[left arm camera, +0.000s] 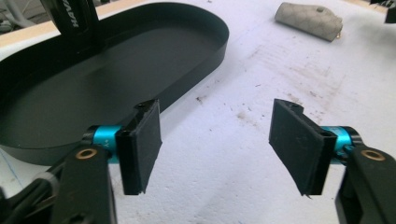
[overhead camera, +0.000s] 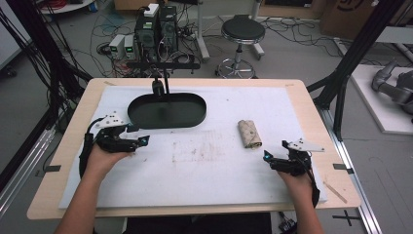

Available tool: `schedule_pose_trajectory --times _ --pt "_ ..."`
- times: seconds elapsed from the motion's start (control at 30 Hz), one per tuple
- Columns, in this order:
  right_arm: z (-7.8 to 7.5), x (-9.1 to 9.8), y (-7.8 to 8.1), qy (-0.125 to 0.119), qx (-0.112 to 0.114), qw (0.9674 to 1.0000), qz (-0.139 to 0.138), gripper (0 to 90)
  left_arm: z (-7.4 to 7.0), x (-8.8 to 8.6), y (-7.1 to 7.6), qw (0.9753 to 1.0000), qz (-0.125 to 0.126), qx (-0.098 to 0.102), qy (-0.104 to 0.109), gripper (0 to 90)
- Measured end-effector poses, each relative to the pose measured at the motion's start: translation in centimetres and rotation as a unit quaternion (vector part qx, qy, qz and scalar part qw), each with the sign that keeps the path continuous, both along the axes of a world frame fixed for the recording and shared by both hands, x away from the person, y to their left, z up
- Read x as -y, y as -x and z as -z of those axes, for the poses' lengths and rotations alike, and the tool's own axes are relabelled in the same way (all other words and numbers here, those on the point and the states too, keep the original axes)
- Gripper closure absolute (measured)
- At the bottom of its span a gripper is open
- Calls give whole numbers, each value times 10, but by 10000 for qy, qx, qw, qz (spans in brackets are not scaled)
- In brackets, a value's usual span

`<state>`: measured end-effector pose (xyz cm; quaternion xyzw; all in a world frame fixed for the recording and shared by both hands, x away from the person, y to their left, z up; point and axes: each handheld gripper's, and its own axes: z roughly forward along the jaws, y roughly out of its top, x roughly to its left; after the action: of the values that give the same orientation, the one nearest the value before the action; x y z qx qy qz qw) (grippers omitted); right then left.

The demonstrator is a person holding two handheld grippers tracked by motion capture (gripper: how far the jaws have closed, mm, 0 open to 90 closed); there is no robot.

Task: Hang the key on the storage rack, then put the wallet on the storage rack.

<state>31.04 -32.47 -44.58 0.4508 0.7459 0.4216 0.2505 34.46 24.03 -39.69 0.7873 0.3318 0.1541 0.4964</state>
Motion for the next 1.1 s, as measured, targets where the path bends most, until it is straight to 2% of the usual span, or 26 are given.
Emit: schedule_pose_trajectory --times 0.17,0.23,0.47,0.57,0.8,1.1 --pt "-1 -4 -3 -43 -26 10000 21 151 11 -9 5 9998 81 -39 148 297" --pt "-2 -6 -3 -75 -25 10000 28 151 15 -9 4 9998 140 -93 115 283" --pt "0 -3 -3 -55 -64 9999 105 151 12 -11 5 9997 192 18 166 210" --pt "0 -4 -2 -56 -39 9999 102 151 10 -12 6 9993 325 74 183 173" --pt "1 -8 -6 -2 -104 9998 139 151 10 -19 4 9995 222 112 214 166" --pt "1 -16 -9 27 -188 9997 168 151 12 -23 6 9998 137 110 127 166"
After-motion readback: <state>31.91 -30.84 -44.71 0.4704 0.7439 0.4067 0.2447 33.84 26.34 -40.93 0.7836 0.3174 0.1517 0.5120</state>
